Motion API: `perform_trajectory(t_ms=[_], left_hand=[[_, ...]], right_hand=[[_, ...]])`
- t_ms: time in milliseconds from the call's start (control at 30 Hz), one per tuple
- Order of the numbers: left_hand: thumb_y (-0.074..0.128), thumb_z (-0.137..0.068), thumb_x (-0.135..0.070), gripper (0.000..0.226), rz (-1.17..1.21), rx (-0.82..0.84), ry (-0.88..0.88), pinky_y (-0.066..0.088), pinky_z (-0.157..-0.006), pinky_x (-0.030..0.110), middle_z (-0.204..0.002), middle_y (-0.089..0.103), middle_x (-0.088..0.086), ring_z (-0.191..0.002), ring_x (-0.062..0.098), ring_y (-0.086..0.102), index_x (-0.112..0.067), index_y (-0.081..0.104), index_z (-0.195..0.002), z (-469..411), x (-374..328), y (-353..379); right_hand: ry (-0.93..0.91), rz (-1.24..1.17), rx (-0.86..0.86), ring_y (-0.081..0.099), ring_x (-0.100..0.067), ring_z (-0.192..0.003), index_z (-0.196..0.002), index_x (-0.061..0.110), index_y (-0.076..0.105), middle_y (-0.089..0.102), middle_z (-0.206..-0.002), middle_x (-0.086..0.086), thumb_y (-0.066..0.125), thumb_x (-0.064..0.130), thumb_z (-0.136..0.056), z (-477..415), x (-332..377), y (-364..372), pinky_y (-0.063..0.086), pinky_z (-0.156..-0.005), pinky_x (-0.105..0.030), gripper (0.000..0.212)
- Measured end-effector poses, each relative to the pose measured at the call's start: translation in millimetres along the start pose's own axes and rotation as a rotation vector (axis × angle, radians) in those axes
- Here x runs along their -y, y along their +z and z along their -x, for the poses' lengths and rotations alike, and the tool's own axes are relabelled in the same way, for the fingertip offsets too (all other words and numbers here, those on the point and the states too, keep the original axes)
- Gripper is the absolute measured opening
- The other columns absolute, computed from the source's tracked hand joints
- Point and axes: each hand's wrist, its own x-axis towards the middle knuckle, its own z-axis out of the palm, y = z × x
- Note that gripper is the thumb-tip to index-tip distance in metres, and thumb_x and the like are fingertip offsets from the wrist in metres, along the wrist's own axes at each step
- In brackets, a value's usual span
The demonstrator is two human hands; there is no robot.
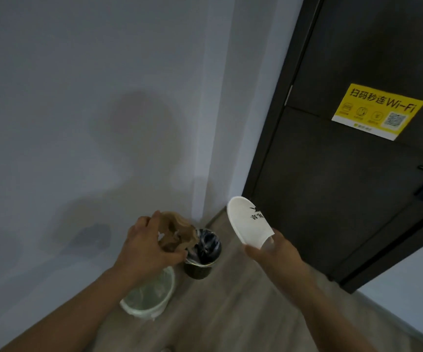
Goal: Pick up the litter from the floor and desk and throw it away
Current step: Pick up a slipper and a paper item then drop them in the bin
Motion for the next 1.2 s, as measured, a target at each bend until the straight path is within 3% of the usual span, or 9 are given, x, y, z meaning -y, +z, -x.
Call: perform_trajectory(t_ms=[167, 300, 433, 600, 767, 867, 967, 1100, 1200], left_hand=[[0.069, -0.056, -0.068, 0.110, 0.024, 0.103, -0.017, 0.044, -0.099, 0.038, -0.128, 0.038, 0.004, -0.118, 0.026, 0.044, -0.023, 0.024, -0.146, -96.7, 16.8, 6.0], [0.073, -0.058, -0.061, 0.106, 0.042, 0.151, -0.035, 0.042, -0.100, 0.037, -0.124, 0.040, 0.002, -0.116, 0.023, 0.044, -0.024, 0.026, -0.145, -158.2, 35.1, 18.6], [0.076, -0.057, -0.061, 0.109, 0.045, 0.198, -0.089, 0.042, -0.099, 0.036, -0.123, 0.040, 0.005, -0.112, 0.025, 0.048, -0.021, 0.027, -0.145, -200.1, 51.5, 36.4], [0.067, -0.046, -0.073, 0.111, 0.032, 0.239, -0.136, 0.042, -0.093, 0.033, -0.112, 0.045, 0.003, -0.104, 0.024, 0.052, -0.021, 0.035, -0.138, -241.0, 64.2, 64.7], [0.046, -0.043, -0.078, 0.114, -0.054, 0.180, -0.186, 0.041, -0.083, 0.036, -0.111, 0.055, 0.012, -0.097, 0.032, 0.057, -0.006, 0.047, -0.132, -275.3, 63.8, 109.0], [0.034, -0.039, -0.086, 0.131, -0.099, 0.346, -0.333, 0.038, -0.097, 0.035, -0.126, 0.048, 0.011, -0.110, 0.028, 0.053, -0.008, 0.031, -0.144, -320.7, 58.5, 175.5], [0.034, -0.039, -0.085, 0.133, -0.133, 0.292, -0.356, 0.036, -0.100, 0.040, -0.128, 0.049, 0.018, -0.113, 0.035, 0.051, -0.003, 0.032, -0.145, -328.7, 61.4, 182.3], [0.045, -0.047, -0.075, 0.114, -0.093, 0.310, -0.367, 0.044, -0.089, 0.048, -0.110, 0.058, 0.026, -0.101, 0.043, 0.058, 0.007, 0.053, -0.125, -351.7, 71.6, 230.2], [0.045, -0.049, -0.073, 0.104, -0.090, 0.392, -0.398, 0.045, -0.084, 0.045, -0.107, 0.060, 0.022, -0.099, 0.041, 0.058, 0.005, 0.058, -0.118, -362.5, 91.6, 276.6]], right_hand=[[0.034, 0.200, 0.044, 0.053, 0.001, -0.072, -0.124, 0.023, 0.054, 0.061, -0.098, 0.009, 0.075, 0.059, -0.065, -84.9, 22.2, 41.3, 0.037, -0.054, -0.010, 0.072], [0.075, 0.306, 0.093, 0.059, -0.012, -0.085, -0.127, 0.019, 0.054, 0.067, -0.113, 0.000, 0.073, 0.057, -0.068, -142.0, 22.5, 69.7, 0.045, -0.067, -0.021, 0.073], [0.121, 0.456, 0.164, 0.060, -0.013, -0.084, -0.123, 0.016, 0.055, 0.067, -0.109, 0.001, 0.070, 0.064, -0.070, -187.1, 12.3, 88.1, 0.050, -0.072, -0.025, 0.073], [0.161, 0.562, 0.271, 0.065, -0.018, -0.093, -0.121, 0.011, 0.053, 0.066, -0.106, -0.001, 0.062, 0.071, -0.072, -240.5, -2.4, 108.4, 0.053, -0.078, -0.028, 0.078], [0.121, 0.610, 0.393, 0.064, -0.014, -0.092, -0.120, 0.012, 0.054, 0.066, -0.105, 0.000, 0.058, 0.069, -0.078, -298.0, -25.9, 119.9, 0.052, -0.077, -0.024, 0.072], [0.156, 0.602, 0.512, 0.062, -0.014, -0.095, -0.124, 0.012, 0.052, 0.064, -0.109, -0.001, 0.058, 0.066, -0.080, -374.4, -76.4, 124.9, 0.050, -0.077, -0.023, 0.069], [0.142, 0.554, 0.527, 0.060, -0.019, -0.108, -0.133, 0.011, 0.047, 0.061, -0.122, -0.006, 0.062, 0.059, -0.082, -388.9, -75.4, 127.7, 0.050, -0.091, -0.031, 0.072], [0.165, 0.516, 0.578, 0.064, -0.020, -0.094, -0.124, 0.010, 0.053, 0.064, -0.108, -0.006, 0.069, 0.059, -0.076, -437.7, -101.6, 151.8, 0.056, -0.080, -0.038, 0.070], [0.198, 0.553, 0.670, 0.062, -0.022, -0.101, -0.127, 0.011, 0.050, 0.062, -0.113, -0.007, 0.068, 0.060, -0.075, -463.5, -131.5, 193.6, 0.054, -0.085, -0.039, 0.074]])
